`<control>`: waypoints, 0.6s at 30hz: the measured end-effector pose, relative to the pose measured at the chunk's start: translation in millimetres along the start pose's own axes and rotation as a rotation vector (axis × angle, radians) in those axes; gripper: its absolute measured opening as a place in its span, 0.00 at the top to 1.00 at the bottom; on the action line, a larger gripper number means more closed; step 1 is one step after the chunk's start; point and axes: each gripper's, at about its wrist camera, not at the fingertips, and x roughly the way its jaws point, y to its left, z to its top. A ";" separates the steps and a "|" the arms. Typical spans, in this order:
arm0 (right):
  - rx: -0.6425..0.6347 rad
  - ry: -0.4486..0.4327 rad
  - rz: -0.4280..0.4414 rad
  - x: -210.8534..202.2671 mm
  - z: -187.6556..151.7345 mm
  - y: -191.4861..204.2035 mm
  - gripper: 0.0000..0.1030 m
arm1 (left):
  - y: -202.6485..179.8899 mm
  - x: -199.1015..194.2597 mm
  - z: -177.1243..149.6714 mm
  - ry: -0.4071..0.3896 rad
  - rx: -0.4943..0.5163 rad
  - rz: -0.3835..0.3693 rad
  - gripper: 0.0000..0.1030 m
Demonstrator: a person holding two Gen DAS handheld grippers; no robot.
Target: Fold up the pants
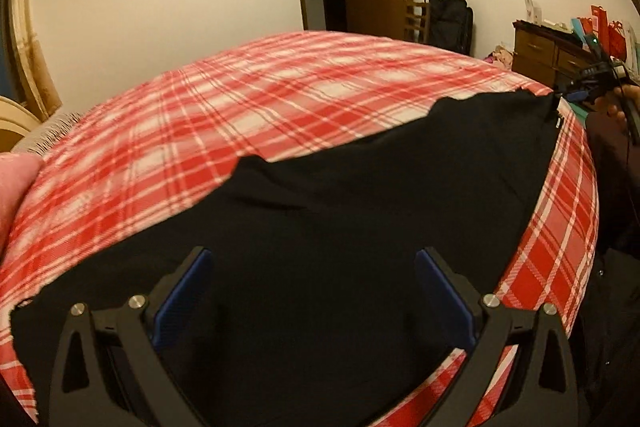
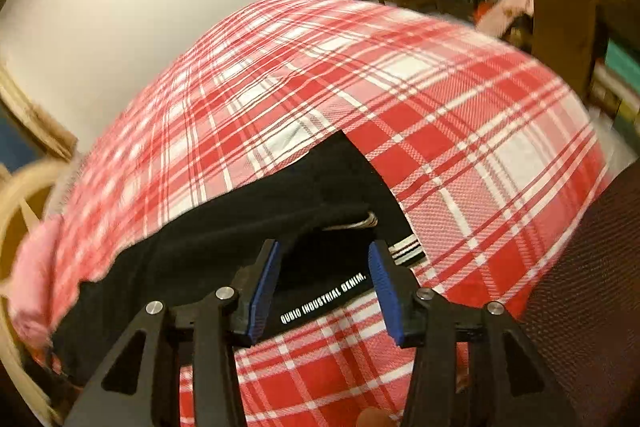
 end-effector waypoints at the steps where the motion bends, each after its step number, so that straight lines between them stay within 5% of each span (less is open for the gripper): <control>1: 0.019 0.008 0.010 3.7 -0.7 -2.3 0.53 | 0.1 0.6 -1.5 0.008 -0.004 -0.006 0.00; 10: 0.267 0.009 0.136 37.6 15.3 -25.4 0.53 | 5.5 14.8 -11.3 0.060 -0.026 -0.005 0.00; 12: 0.280 0.008 0.115 41.4 18.4 -25.7 0.73 | 7.3 17.6 -12.9 0.066 -0.033 -0.018 0.00; 13: 0.268 0.009 0.093 42.2 21.0 -24.4 0.93 | 7.3 17.6 -13.6 0.067 -0.034 -0.024 0.00; 18: 0.164 -0.049 0.053 17.4 24.7 -12.9 0.93 | 11.1 18.1 -15.7 0.071 -0.038 -0.048 0.00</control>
